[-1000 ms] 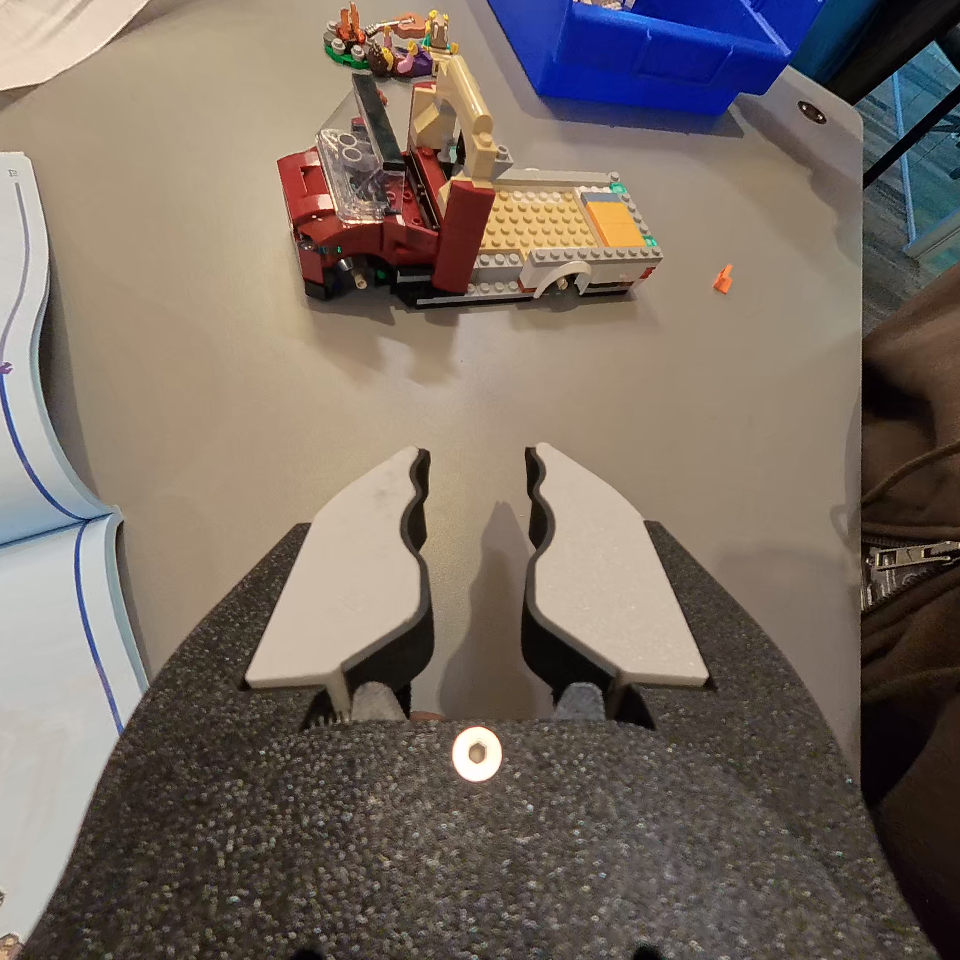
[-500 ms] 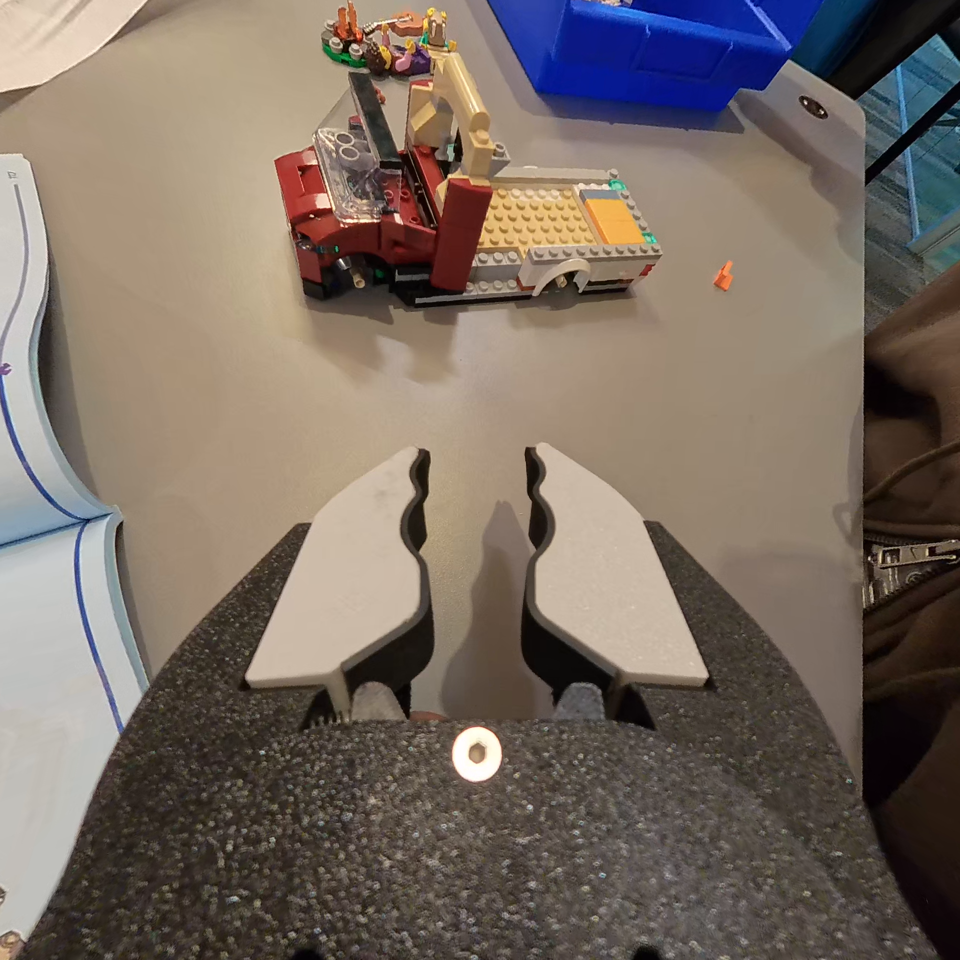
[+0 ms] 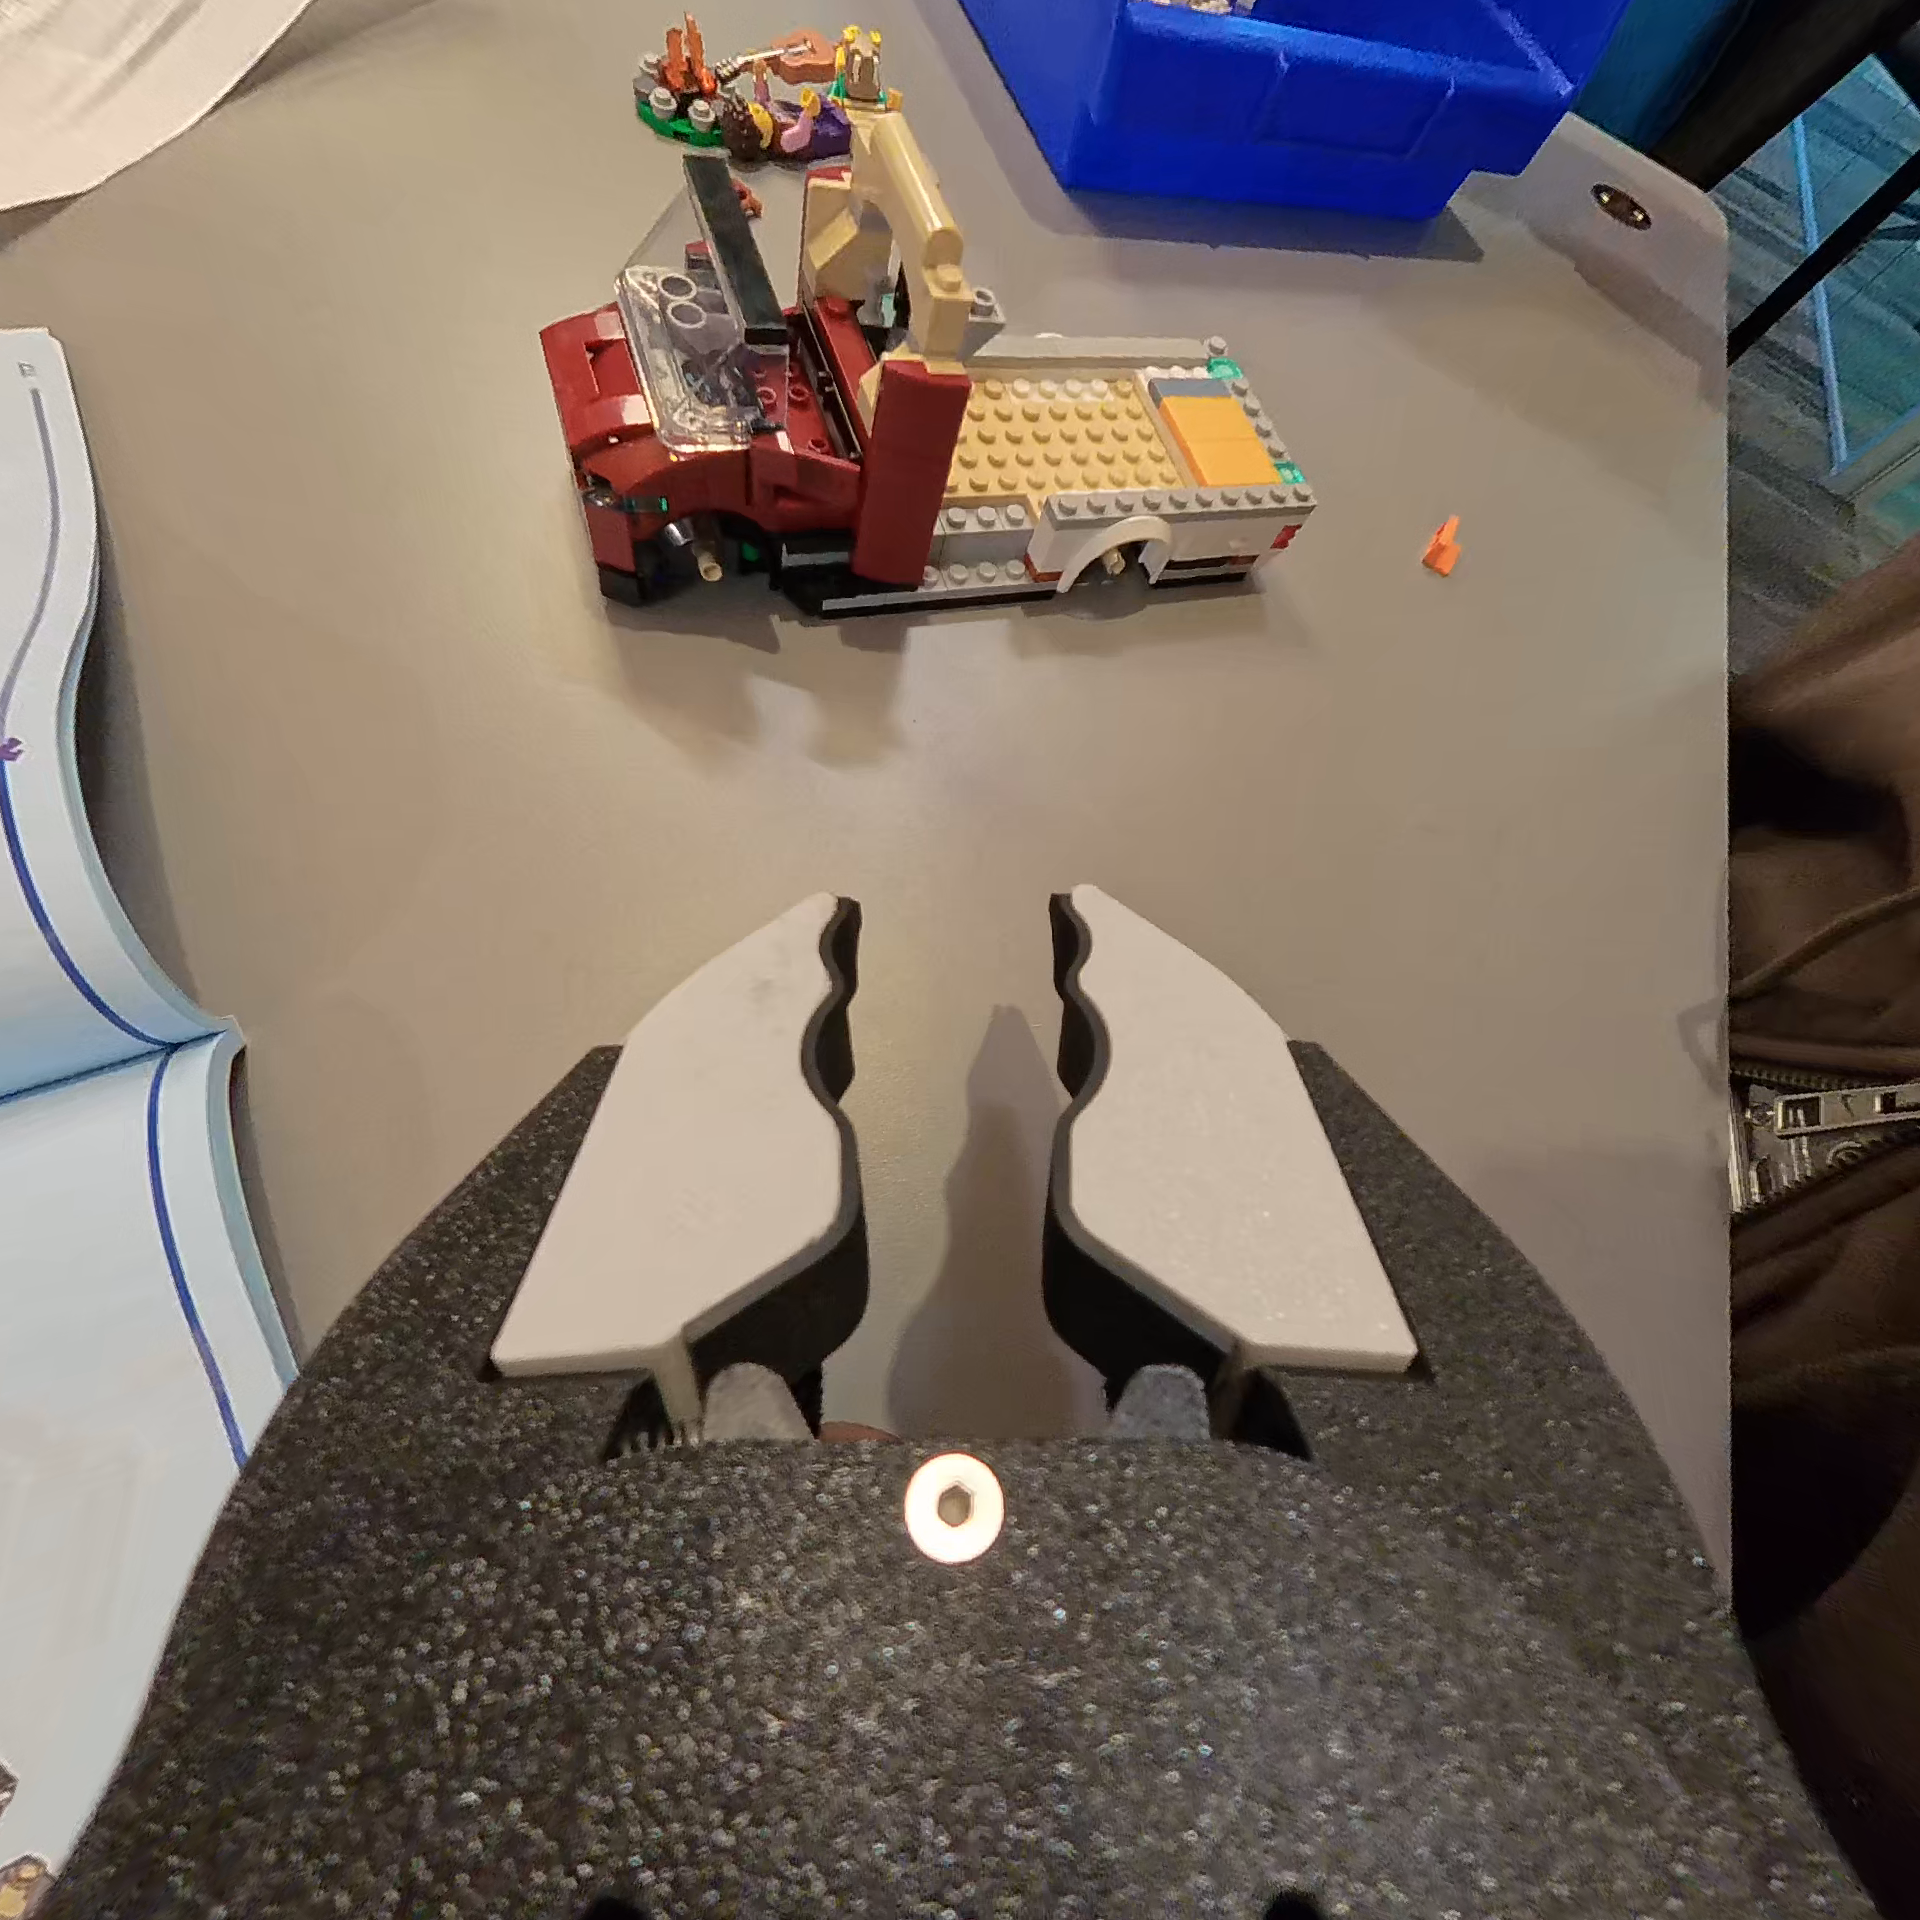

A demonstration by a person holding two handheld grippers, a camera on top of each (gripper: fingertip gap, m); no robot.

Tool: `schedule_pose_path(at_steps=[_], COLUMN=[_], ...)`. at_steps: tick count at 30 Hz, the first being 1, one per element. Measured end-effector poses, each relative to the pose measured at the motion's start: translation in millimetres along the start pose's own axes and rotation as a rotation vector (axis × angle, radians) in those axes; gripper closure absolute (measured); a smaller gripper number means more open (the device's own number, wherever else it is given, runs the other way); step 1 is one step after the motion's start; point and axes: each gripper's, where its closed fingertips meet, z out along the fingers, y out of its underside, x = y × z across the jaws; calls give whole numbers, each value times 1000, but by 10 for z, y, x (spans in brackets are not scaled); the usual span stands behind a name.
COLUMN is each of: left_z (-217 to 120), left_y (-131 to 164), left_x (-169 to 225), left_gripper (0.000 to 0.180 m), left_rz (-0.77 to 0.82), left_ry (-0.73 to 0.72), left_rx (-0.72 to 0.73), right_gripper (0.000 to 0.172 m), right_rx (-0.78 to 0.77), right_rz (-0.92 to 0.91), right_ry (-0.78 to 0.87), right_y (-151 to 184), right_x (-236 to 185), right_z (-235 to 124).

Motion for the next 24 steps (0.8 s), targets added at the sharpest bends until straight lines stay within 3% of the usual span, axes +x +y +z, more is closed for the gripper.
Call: schedule_pose_path(at_steps=[7,14,17,21,24], left_z=[17,-5,-47,-118,-142], left_y=[12,47,50,49,56], left_x=[21,64,84,99,118], left_gripper=[144,144,144,145,145], left_rz=[21,40,29,1,-1], left_ry=[-6,-29,-38,-43,-41], left_rx=[-11,-14,7,43,51], right_gripper=[168,169,169,169,169], right_rx=[423,659,700,566,573], right_rz=[-185,-423,-458,-449,-406], right_ry=[2,-145,-244,-178,-190], right_y=[-1387,-2801,-3197,-3403,-3484], right_x=[-867,-2218,-2692,-2810,-2858], right_z=[-1096,-1584,-1543,-1141,-1083])
